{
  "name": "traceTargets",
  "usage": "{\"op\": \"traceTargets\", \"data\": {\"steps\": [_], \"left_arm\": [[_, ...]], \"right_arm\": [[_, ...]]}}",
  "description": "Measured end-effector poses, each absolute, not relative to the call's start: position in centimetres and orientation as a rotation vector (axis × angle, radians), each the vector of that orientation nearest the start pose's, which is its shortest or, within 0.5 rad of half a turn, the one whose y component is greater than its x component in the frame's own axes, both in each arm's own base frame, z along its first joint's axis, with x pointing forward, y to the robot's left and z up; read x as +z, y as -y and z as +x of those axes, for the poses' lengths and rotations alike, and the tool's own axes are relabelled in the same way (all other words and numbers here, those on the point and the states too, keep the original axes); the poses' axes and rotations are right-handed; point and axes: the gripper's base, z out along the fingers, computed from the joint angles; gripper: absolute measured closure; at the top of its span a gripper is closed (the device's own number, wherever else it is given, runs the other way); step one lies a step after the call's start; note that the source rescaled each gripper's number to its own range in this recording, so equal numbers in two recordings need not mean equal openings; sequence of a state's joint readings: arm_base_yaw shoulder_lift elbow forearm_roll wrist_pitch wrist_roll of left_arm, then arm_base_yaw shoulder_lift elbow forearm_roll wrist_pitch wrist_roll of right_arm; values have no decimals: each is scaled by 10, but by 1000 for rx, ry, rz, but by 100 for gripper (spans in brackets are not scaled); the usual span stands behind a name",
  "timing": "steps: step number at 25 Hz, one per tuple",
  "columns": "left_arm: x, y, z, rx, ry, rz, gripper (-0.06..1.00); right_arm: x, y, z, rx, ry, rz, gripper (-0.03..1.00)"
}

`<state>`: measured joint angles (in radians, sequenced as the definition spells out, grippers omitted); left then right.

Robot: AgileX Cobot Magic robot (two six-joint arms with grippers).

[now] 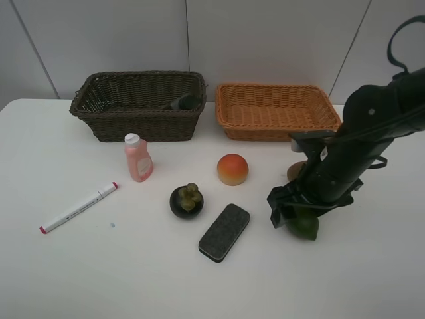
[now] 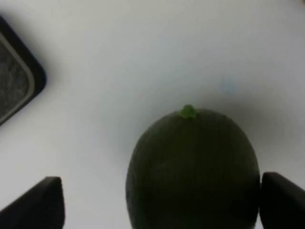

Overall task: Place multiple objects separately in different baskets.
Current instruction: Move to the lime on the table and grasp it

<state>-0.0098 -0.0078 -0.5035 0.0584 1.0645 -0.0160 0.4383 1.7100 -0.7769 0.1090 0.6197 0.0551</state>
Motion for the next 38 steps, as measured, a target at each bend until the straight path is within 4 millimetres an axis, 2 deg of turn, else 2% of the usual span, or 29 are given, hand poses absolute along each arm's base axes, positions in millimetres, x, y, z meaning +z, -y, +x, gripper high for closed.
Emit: {"op": "traceTargets", "data": {"steps": [5, 13, 15, 17, 18, 19, 32, 35, 38], "left_arm": [[278, -5, -7, 54, -2036, -9, -6], [278, -5, -7, 54, -2036, -9, -6], [278, -5, -7, 54, -2036, -9, -6], [278, -5, -7, 54, -2036, -9, -6], [278, -5, -7, 54, -2036, -9, -6], [278, -5, -7, 54, -2036, -9, -6], [278, -5, -7, 54, -2036, -9, -6], [278, -5, -7, 54, -2036, -9, -6], [278, -5, -7, 54, -2036, -9, -6]], "right_arm": [[118, -120, 243, 119, -3069, -456, -2], [115, -121, 244, 118, -3067, -454, 4], [115, -121, 244, 119, -3065, -454, 12], [115, -121, 244, 119, -3064, -454, 30], [115, -121, 244, 119, -3064, -454, 47], [115, -121, 244, 119, -3064, -454, 49], [117, -120, 243, 121, -3063, -454, 49], [134, -121, 244, 131, -3040, -462, 49], [168, -125, 257, 135, -2943, -496, 49]]}}
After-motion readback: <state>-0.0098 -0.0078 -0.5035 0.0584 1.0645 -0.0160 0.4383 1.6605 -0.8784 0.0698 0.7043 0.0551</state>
